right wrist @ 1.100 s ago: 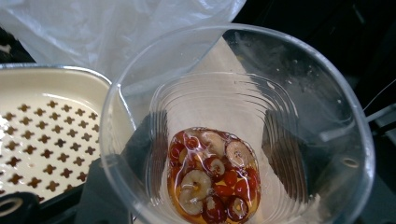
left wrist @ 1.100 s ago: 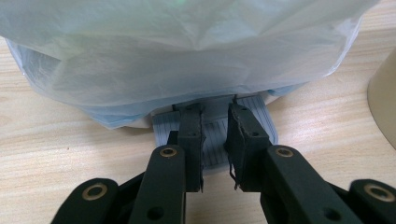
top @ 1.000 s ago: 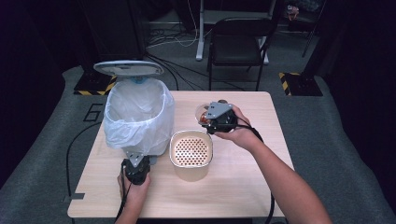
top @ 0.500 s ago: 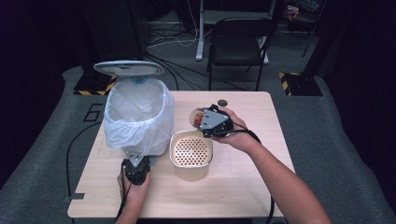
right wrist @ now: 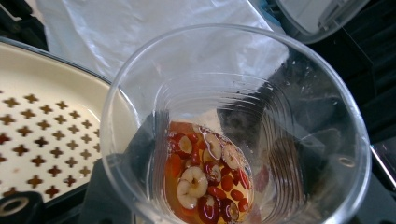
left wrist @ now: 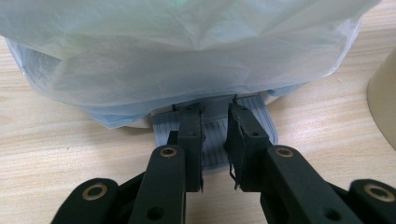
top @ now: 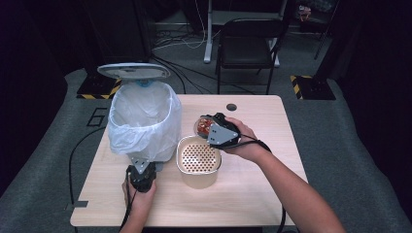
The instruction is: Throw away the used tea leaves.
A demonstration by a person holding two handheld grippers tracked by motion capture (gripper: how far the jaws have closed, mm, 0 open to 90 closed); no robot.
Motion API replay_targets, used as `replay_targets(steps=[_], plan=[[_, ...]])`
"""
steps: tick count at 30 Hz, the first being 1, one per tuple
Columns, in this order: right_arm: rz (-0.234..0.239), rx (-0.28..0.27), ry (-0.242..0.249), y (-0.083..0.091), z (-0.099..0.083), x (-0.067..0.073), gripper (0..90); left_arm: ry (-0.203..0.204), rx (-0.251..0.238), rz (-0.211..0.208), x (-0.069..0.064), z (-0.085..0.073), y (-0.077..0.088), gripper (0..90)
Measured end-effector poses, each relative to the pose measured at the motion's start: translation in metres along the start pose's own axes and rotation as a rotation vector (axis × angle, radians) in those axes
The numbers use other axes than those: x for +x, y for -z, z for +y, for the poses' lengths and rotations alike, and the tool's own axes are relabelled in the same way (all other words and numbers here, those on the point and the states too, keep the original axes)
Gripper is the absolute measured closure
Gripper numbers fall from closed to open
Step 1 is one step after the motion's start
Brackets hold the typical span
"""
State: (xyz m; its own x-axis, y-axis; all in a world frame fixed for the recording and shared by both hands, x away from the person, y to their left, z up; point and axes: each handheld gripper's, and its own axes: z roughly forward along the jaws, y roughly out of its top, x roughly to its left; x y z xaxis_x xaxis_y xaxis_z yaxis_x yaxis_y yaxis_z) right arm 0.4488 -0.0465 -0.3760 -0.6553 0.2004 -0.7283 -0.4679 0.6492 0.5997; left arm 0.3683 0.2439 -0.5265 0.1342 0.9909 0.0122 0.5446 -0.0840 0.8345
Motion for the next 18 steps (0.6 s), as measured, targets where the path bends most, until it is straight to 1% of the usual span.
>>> replay_targets(steps=[3,7,8,9,10,11,13,15,18], plan=[[-0.021,-0.025,0.007,0.003,-0.001,0.003,43.2,0.001,0.0,0.0,0.0,0.0,0.0,75.9],[-0.057,-0.018,0.039,0.003,-0.003,0.008,43.4,0.001,0.0,0.0,0.0,0.0,0.0,75.9],[-0.065,-0.018,0.065,0.002,-0.003,0.008,43.4,0.0,0.001,0.0,0.0,0.0,0.0,75.8],[-0.072,-0.013,0.077,0.002,-0.004,0.01,43.5,0.0,0.003,-0.002,0.0,0.0,0.0,75.9],[-0.086,-0.012,0.105,0.002,-0.003,0.01,43.5,0.001,0.003,-0.001,0.0,0.0,0.0,75.9],[-0.086,-0.007,0.108,0.001,-0.004,0.012,43.6,0.001,0.003,-0.001,0.0,0.0,0.0,75.9],[-0.104,-0.002,0.135,0.001,-0.004,0.013,43.7,0.002,0.0,0.0,0.0,0.0,0.0,75.9],[-0.128,0.002,0.176,0.001,-0.003,0.015,43.9,0.003,0.0,0.0,0.0,0.0,0.0,75.9],[-0.148,0.01,0.228,0.001,-0.002,0.018,43.9,0.005,0.001,-0.001,0.0,0.0,0.0,75.9]])
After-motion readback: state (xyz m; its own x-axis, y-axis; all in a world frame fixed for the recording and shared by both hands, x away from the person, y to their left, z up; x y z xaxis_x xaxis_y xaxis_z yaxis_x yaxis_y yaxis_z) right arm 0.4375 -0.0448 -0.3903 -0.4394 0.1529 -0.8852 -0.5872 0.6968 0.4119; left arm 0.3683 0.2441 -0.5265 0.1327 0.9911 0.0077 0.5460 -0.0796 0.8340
